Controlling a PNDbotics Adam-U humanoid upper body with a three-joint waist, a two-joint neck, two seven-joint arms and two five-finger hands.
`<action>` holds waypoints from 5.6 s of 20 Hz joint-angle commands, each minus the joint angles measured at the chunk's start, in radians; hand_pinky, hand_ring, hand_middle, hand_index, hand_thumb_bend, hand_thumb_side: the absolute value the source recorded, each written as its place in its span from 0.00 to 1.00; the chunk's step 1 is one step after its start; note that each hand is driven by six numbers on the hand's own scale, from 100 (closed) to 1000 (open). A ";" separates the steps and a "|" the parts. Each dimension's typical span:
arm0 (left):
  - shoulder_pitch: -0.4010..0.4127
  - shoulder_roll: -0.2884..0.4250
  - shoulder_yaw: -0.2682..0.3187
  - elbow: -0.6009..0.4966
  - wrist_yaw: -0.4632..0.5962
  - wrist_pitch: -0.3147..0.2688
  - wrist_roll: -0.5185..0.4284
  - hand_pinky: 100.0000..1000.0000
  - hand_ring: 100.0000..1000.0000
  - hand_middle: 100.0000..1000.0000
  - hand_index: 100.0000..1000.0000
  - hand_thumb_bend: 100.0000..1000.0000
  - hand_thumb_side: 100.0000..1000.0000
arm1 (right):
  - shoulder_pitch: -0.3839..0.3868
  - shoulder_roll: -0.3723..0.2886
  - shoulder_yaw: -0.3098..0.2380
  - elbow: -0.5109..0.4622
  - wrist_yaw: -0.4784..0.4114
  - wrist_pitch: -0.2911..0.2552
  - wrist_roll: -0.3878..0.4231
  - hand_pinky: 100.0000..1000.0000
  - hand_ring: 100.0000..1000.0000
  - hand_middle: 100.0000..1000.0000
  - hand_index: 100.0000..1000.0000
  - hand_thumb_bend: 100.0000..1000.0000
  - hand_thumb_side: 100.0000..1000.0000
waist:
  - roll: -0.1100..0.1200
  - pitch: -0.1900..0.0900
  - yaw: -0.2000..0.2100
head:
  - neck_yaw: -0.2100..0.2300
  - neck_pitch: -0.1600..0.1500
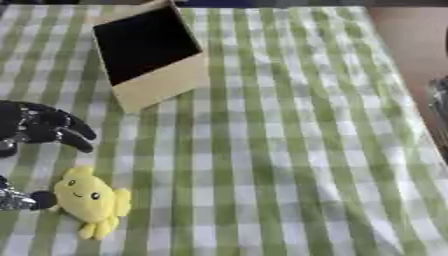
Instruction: Pick up objects on the table and place them in the box.
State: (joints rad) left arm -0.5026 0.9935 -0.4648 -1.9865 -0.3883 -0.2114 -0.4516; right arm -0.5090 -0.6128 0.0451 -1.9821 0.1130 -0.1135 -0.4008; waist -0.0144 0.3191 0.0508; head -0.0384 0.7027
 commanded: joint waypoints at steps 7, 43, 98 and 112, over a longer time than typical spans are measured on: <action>-0.016 -0.010 -0.051 -0.013 -0.123 0.073 -0.025 0.75 0.80 0.75 0.80 0.55 0.00 | -0.007 -0.015 -0.001 -0.018 -0.004 0.000 0.000 0.75 0.77 0.64 0.78 0.00 1.00 | 0.007 -0.022 -0.004 | 0.003 0.003; 0.020 -0.042 -0.100 -0.013 -0.122 0.091 -0.065 0.30 0.44 0.41 0.50 0.09 0.00 | 0.003 -0.008 -0.002 -0.018 -0.012 0.006 -0.011 0.75 0.76 0.63 0.77 0.00 1.00 | 0.006 -0.014 -0.010 | -0.001 0.003; -0.620 -0.310 0.179 0.427 -0.379 0.218 0.224 0.32 0.44 0.40 0.48 0.00 0.00 | -0.054 0.003 0.012 -0.018 -0.027 0.001 0.009 0.76 0.76 0.63 0.77 0.00 1.00 | -0.004 0.036 -0.065 | 0.064 -0.118; -0.656 -0.404 0.144 0.682 -0.461 0.062 0.295 0.33 0.45 0.41 0.49 0.04 0.00 | -0.057 0.020 0.010 -0.018 -0.033 0.002 0.009 0.76 0.76 0.63 0.77 0.00 1.00 | -0.004 0.033 -0.074 | 0.064 -0.117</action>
State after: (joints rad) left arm -1.1302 0.5810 -0.3242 -1.3079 -0.8449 -0.1363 -0.1630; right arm -0.5536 -0.5792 0.0622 -1.9822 0.0851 -0.1100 -0.3927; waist -0.0194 0.3755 -0.0214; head 0.0243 0.5965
